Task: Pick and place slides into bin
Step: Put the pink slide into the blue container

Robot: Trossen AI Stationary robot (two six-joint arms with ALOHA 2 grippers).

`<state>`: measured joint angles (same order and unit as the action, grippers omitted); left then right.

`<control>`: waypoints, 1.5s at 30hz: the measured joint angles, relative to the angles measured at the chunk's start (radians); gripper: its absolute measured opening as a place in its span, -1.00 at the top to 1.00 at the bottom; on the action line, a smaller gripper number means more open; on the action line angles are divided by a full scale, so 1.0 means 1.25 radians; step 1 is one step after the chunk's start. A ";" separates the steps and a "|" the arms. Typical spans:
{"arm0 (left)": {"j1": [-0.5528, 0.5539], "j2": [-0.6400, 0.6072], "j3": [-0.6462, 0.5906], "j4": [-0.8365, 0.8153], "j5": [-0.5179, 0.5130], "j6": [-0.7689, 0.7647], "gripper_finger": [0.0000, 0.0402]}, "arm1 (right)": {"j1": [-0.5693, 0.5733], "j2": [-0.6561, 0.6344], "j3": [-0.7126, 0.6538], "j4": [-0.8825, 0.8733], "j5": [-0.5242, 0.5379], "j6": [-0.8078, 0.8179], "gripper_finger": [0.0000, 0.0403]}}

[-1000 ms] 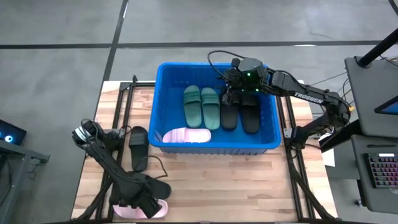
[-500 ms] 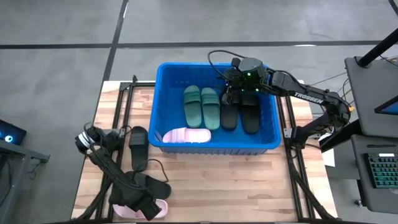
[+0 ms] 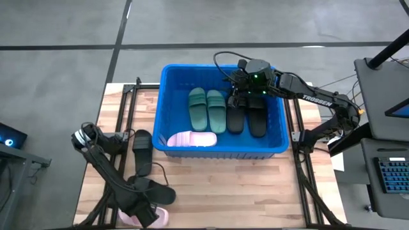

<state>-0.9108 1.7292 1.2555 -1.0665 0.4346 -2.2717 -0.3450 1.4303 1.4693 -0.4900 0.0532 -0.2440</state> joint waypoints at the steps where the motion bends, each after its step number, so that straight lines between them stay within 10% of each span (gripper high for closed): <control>1: 0.000 -0.009 0.001 -0.002 -0.004 0.003 0.98 | 0.000 0.000 0.000 0.000 0.000 0.000 0.28; 12: 0.005 -0.190 0.007 -0.019 -0.290 0.042 1.00 | 0.000 -0.030 0.000 0.000 0.000 -0.001 0.32; 23: 0.007 -0.366 0.011 0.072 -0.339 0.164 1.00 | 0.000 -0.099 0.000 0.001 0.000 -0.002 0.32; 31: 0.049 -0.415 0.015 0.054 -0.533 0.198 1.00 | 0.005 -0.148 0.000 0.001 -0.095 -0.002 0.33; 45: 0.129 -0.420 0.193 0.121 -0.871 0.623 1.00 | 0.005 -0.191 0.001 -0.003 -0.132 0.034 0.37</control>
<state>-0.7500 1.2037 1.4971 -0.9156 -0.6540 -1.4935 -0.3382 1.1919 1.4700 -0.4938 -0.1120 -0.2013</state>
